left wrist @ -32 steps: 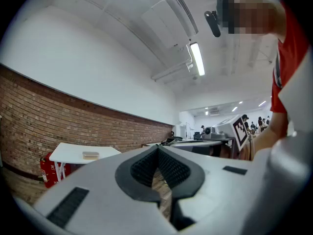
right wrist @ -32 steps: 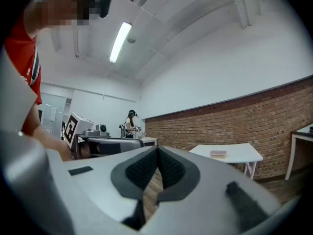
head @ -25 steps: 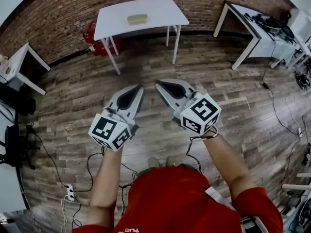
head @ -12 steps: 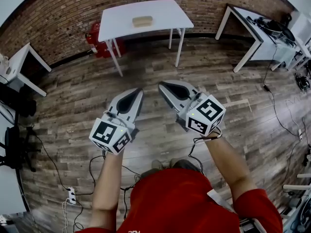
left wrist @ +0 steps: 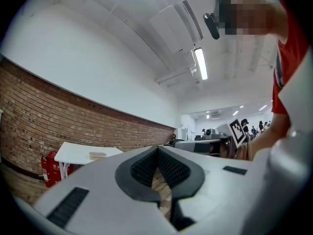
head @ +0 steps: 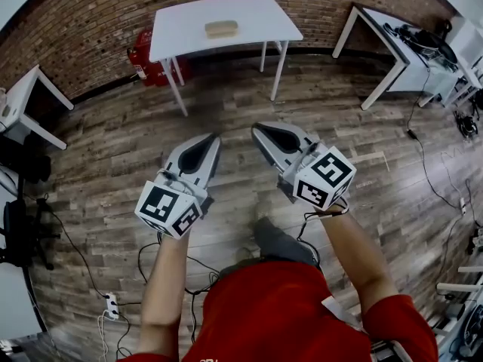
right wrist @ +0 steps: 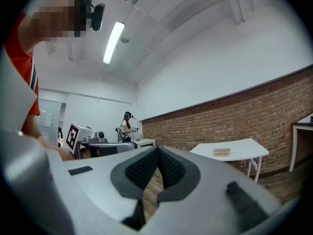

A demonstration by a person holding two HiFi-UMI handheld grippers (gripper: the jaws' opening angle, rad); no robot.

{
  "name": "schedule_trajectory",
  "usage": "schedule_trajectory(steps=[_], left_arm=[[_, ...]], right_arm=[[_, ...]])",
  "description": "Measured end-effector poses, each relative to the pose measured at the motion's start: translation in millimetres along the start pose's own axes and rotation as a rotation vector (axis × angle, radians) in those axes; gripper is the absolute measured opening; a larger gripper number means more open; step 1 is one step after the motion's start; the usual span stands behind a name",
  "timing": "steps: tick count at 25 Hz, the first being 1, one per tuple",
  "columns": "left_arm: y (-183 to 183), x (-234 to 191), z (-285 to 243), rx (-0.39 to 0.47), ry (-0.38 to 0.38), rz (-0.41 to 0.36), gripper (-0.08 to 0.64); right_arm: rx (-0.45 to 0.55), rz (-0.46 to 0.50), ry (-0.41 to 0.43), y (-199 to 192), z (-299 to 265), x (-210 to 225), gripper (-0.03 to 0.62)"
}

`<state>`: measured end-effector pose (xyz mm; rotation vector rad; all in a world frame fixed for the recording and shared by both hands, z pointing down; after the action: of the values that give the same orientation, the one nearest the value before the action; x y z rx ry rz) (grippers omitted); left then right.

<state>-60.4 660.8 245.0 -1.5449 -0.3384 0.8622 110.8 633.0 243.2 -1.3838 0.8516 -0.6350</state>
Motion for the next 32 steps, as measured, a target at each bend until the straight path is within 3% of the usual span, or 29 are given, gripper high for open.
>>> schedule_trajectory(steps=[9, 25, 32], left_arm=[[8, -70, -63, -0.012, 0.03, -0.007, 0.015], [46, -215, -254, -0.019, 0.104, -0.029, 0.015], [53, -253, -303, -0.036, 0.123, -0.037, 0.015]], right_arm=[[0.016, -0.001, 0.031, -25, -61, 77, 0.029], [0.026, 0.045, 0.137, -55, -184, 300, 0.03], [0.036, 0.036, 0.156, -66, -220, 354, 0.031]])
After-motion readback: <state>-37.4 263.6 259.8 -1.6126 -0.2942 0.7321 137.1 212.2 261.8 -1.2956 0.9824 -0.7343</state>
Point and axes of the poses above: the fingertips, and each gripper's own axes: z backward along the fingers, x to its right, y out of its top, the point moved 7 cm from there along z, backward along the fingers, and after that the axes turned 13 degrees about z, right-handed, at the moved point
